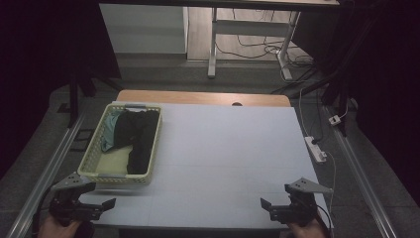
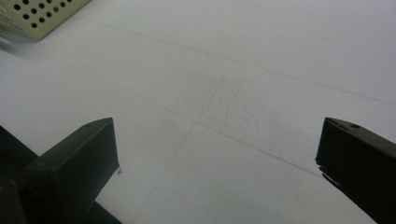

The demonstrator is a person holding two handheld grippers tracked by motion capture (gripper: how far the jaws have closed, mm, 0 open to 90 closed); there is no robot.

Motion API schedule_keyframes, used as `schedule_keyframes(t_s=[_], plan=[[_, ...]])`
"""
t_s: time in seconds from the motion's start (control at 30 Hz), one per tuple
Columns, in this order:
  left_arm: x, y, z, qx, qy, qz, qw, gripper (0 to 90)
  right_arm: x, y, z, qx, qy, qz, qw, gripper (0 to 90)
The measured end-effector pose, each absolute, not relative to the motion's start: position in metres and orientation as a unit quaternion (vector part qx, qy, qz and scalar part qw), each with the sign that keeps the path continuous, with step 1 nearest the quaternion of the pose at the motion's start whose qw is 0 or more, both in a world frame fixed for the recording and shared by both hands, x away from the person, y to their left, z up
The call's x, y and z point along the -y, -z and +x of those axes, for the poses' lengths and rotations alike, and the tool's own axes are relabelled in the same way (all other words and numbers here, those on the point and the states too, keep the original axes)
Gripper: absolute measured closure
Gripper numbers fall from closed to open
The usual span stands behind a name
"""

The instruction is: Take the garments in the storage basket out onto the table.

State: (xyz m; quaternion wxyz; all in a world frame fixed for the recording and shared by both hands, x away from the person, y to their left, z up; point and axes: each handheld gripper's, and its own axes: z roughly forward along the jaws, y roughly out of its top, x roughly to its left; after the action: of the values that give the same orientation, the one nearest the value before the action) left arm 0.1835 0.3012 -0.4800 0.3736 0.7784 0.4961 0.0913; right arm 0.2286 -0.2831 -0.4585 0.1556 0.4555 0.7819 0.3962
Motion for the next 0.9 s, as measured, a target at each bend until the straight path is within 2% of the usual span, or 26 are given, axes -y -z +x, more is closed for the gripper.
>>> schedule_keyframes(t_s=[0.13, 0.3, 0.43, 0.9], plan=[[-0.2976, 0.4798, 0.1834, -0.486, -0.095, 0.788, 0.366, 2.4, 0.2835, 0.4592, 0.2296, -0.784, -0.394, 0.456, 0.151, 0.0], [-0.2930, 0.4796, 0.1830, -0.476, -0.100, 0.800, 0.351, 2.6, 0.2825, 0.4597, 0.2298, -0.793, -0.357, 0.462, 0.175, 0.0], [-0.2922, 0.4801, 0.1837, -0.479, -0.100, 0.801, 0.345, 2.5, 0.2848, 0.4611, 0.2323, -0.792, -0.362, 0.466, 0.155, 0.0], [-0.2978, 0.4803, 0.1852, -0.498, -0.089, 0.787, 0.353, 0.0, 0.2843, 0.4624, 0.2349, -0.802, -0.364, 0.455, 0.131, 1.3]])
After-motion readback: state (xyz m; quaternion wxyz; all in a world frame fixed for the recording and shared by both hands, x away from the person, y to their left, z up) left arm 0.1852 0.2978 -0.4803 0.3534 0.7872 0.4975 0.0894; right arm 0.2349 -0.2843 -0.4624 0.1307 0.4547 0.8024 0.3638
